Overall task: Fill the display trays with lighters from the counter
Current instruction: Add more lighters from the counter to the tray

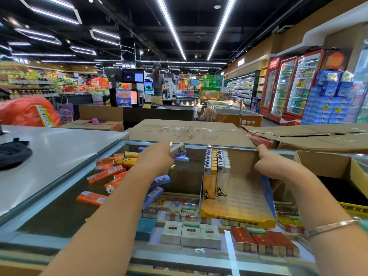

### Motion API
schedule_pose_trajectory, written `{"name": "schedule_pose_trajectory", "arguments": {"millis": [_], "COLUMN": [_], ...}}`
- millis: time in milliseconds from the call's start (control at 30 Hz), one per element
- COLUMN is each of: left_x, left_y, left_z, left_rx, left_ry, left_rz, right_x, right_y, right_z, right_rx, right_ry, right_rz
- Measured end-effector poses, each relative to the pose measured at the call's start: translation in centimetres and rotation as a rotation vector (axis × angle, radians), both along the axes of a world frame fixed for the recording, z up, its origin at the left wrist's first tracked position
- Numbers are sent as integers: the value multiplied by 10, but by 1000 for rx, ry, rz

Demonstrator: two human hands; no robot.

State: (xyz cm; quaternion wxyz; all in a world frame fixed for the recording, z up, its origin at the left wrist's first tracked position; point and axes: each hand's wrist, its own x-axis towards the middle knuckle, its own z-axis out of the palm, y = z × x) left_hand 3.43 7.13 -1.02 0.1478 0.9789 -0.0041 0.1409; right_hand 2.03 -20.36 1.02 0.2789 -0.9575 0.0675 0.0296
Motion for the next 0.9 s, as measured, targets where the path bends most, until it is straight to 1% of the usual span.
{"name": "schedule_pose_trajectory", "arguments": {"millis": [100, 167, 333, 400, 467, 567, 667, 767, 900], "left_x": [-6, -9, -10, -10, -9, -7, -3, 1, 5], "left_y": [12, 11, 0, -1, 1, 4, 4, 3, 5], "left_z": [2, 1, -1, -1, -2, -6, -10, -14, -14], "left_rx": [112, 159, 254, 230, 173, 71, 72, 63, -86], "left_ry": [202, 292, 379, 399, 388, 320, 195, 143, 92], "left_rz": [25, 3, -104, -133, -147, -150, -128, -138, -151], "right_x": [1, 1, -3, -5, -6, -8, -10, -12, -13], "right_y": [0, 0, 2, 3, 4, 5, 6, 6, 6], "right_z": [-1, -1, 1, 2, 2, 3, 4, 4, 5], "right_rx": [-48, -62, -27, -35, -39, -41, -25, -32, -25], "right_ry": [-22, -24, -25, -27, -24, -27, -25, -26, -29], "right_rz": [-2, 8, 19, 23, 23, 19, 27, 41, 41]}}
